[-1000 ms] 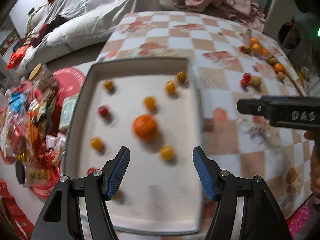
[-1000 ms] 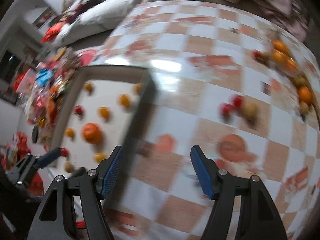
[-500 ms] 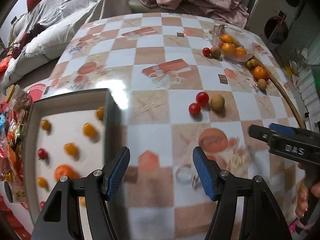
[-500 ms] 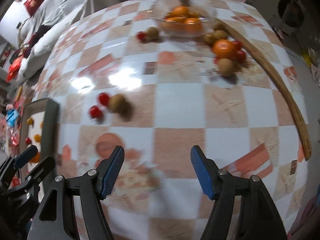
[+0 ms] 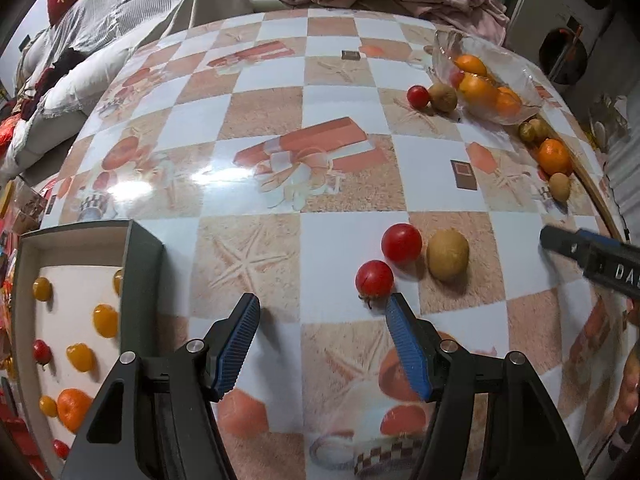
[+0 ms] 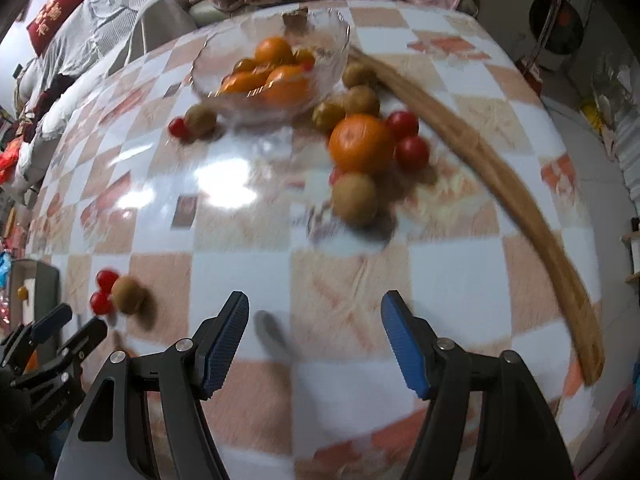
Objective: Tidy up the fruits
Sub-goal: 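Return to the table and grasp another brown kiwi with the right tool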
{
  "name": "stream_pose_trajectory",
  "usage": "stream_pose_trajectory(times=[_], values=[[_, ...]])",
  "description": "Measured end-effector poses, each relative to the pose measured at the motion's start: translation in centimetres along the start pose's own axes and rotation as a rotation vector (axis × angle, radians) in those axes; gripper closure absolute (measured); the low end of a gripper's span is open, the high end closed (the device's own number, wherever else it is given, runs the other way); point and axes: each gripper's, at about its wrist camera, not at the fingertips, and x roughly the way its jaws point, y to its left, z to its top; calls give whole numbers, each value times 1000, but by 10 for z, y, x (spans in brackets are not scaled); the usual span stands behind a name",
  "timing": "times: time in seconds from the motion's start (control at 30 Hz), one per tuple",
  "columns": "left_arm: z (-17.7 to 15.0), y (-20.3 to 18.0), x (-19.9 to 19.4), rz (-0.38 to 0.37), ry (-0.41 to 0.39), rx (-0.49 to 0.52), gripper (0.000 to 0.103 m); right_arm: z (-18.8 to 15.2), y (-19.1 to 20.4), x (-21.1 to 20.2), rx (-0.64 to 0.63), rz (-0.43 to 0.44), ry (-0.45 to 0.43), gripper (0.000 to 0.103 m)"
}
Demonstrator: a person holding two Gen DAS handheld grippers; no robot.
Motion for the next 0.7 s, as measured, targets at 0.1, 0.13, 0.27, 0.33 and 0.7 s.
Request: stream_pose_trajectory(times=[0.1,0.13,0.27,0.33,0.7], values=[[2,-3,2,3,-10,-4,36,11,0,4,-11,-13,-21,31],[3,-4,2,6,-13,-3,36,14,1,6,-18,-21,-26,31],[6,-8,4,12,-25,1,36,26,5,11,-44,-42,-42,31],[7,-9,4,16,-28,3,36,28,6,11,-49,-46,-46,31],[7,-16,0,-29,-23,16,73,29,5,2,-61,-2,-53,75]])
